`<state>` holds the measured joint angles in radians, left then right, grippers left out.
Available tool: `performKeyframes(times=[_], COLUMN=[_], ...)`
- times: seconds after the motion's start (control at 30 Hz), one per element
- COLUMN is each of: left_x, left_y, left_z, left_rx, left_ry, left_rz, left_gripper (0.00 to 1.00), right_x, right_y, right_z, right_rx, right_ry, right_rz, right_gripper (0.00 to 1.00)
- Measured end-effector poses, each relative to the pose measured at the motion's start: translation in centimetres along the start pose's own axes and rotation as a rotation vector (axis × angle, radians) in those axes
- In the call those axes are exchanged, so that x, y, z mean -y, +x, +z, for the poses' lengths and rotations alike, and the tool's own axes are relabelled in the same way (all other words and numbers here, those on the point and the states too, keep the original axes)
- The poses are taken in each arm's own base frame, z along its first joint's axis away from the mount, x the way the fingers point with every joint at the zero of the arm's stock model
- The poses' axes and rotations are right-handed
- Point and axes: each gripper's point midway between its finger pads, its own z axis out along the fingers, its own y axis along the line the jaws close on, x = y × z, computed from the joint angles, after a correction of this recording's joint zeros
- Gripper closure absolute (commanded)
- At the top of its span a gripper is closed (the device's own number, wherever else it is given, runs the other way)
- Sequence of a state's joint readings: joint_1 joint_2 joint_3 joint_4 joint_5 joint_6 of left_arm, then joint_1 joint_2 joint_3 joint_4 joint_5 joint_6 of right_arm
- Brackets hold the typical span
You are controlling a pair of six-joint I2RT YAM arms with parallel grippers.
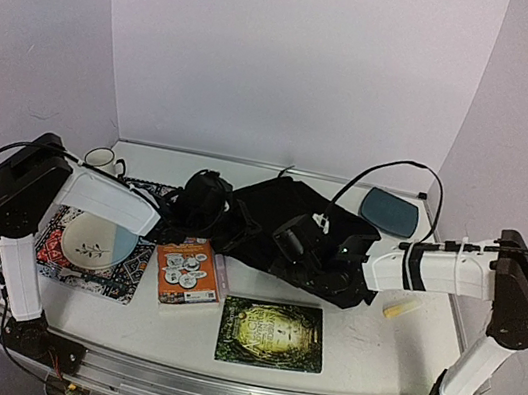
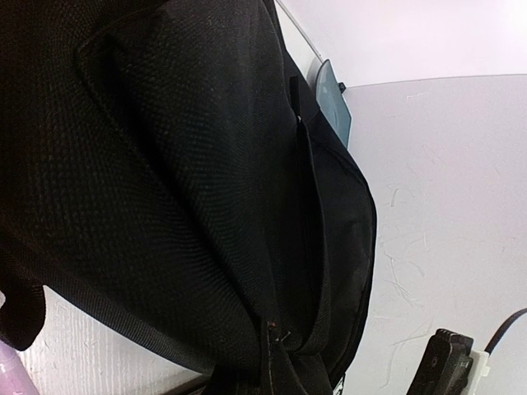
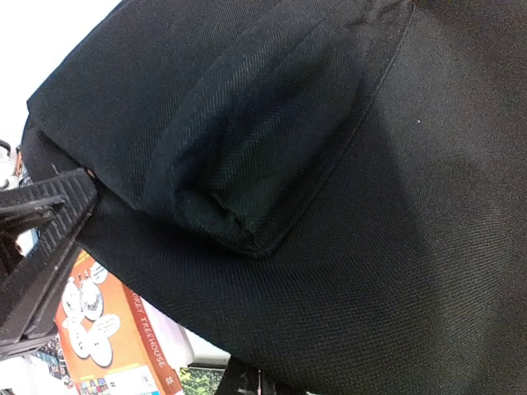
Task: Pack the student bag
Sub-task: Grab the largest pocket of the student bag, then unzip the largest pocket of the student bag.
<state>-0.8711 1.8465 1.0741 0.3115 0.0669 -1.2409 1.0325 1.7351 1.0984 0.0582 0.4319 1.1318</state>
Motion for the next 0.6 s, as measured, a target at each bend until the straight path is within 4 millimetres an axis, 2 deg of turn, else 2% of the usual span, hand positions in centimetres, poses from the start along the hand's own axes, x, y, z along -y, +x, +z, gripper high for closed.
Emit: performKeyframes(times=[0.13,0.3,0.6], left_x=[0.6,0.7,1.7], left_y=[-0.5,-1.5,-5.1], left_z=[0.0,0.0,0.0], left_rx=[0.01,0.025,0.05], left_ry=[0.012,0.018,0.044], left_rz=[0.016,0.037,0.094], left_gripper=[1.0,1.0,1.0], right_x=[-0.1,-0.5,-1.6], right_y=[0.0,-0.6,-2.2], right_z=[-0.2,-1.6,-4.2], right_rx=[-0.007,-0.025,-0.047], right_ry=[-0.007,-0.043,-0.103], right_rz=[-0.02,-0.052,-0.131], right_gripper=[1.0,1.0,1.0])
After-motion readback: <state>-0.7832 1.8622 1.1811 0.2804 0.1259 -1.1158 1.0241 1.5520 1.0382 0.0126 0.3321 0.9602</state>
